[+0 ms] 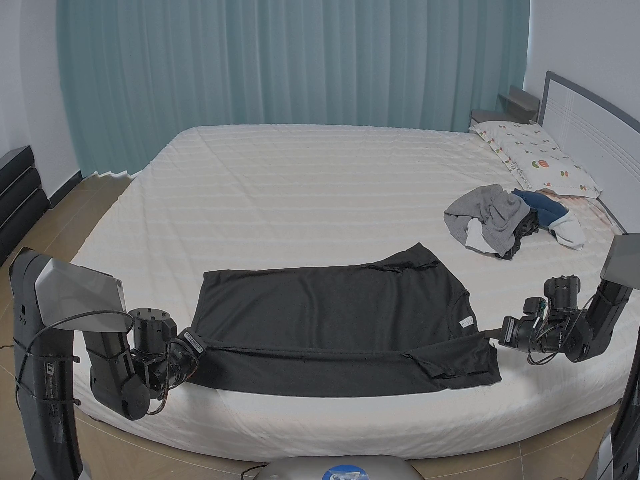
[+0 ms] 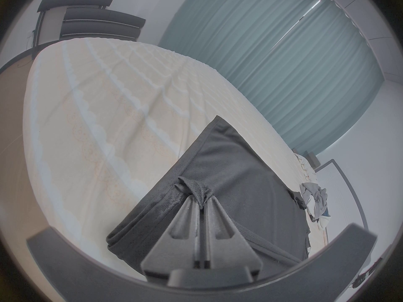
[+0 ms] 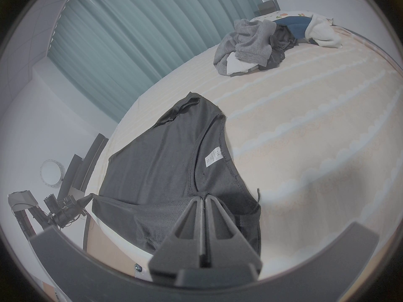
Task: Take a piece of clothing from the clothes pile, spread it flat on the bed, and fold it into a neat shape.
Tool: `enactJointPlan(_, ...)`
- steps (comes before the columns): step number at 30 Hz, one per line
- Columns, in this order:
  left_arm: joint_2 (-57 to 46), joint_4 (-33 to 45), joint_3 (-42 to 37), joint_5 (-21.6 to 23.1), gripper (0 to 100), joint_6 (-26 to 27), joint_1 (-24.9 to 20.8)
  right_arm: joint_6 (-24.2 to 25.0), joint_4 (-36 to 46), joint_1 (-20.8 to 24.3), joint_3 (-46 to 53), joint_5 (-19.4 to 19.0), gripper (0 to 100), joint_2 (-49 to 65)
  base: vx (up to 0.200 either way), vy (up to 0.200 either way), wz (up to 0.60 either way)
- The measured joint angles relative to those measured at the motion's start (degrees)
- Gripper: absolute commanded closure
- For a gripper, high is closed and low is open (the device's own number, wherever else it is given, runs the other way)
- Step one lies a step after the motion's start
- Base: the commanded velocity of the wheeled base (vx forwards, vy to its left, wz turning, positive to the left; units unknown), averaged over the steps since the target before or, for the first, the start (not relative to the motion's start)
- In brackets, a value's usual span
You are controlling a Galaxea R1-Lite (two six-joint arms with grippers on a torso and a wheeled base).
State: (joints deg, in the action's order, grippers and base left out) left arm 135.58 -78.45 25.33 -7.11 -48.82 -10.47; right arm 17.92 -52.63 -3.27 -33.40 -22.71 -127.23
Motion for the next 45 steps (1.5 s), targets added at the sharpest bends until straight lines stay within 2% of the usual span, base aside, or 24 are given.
enactJointPlan(6,0.5,0.0,0.3,0.0,100,0.0,0.1,0.1,0.0,0.7,-1.3,1.1,100,-1.3,0.0,0.0,0.0)
enactJointPlan(7,0.6,0.0,0.3,0.0,0,0.0,0.1,0.1,0.0,0.8,-1.5,1.1,0,-1.4,0.0,0.0,0.0)
enactJointPlan(17,0.9,-0.1,0.2,0.0,0,-0.1,0.7,0.8,-0.1,1.2,-2.3,1.1,0,-1.8,0.0,0.0,0.0)
enactJointPlan(22,0.5,-0.2,-0.5,-0.1,0,-0.6,1.5,6.1,-2.0,1.2,-1.9,1.3,0,-0.6,0.0,0.0,0.0)
enactJointPlan(28,-2.7,-0.2,-2.0,0.5,0,-1.7,4.4,9.9,-2.5,1.8,1.4,3.0,0,3.2,0.0,0.0,0.0)
enactJointPlan(31,-4.4,-0.1,-2.5,0.9,0,-1.9,5.8,14.0,-2.3,2.6,3.6,4.5,0,5.6,0.0,0.0,0.0)
enactJointPlan(33,-5.4,0.0,-2.9,1.7,0,-2.3,6.4,18.6,-2.2,3.8,5.3,5.8,0,7.3,0.0,0.0,0.0)
enactJointPlan(40,-7.9,0.0,-5.7,10.3,0,-6.1,7.0,33.5,-1.9,11.0,12.2,10.8,0,11.9,0.0,0.0,0.0)
enactJointPlan(43,-8.5,0.0,-7.1,12.0,0,-7.4,7.1,38.0,-1.8,14.1,13.9,12.8,0,12.9,0.0,0.0,0.0)
enactJointPlan(45,-8.6,0.0,-7.6,12.5,0,-7.7,7.1,39.3,-1.7,15.7,14.5,14.4,0,13.0,0.0,0.0,0.0)
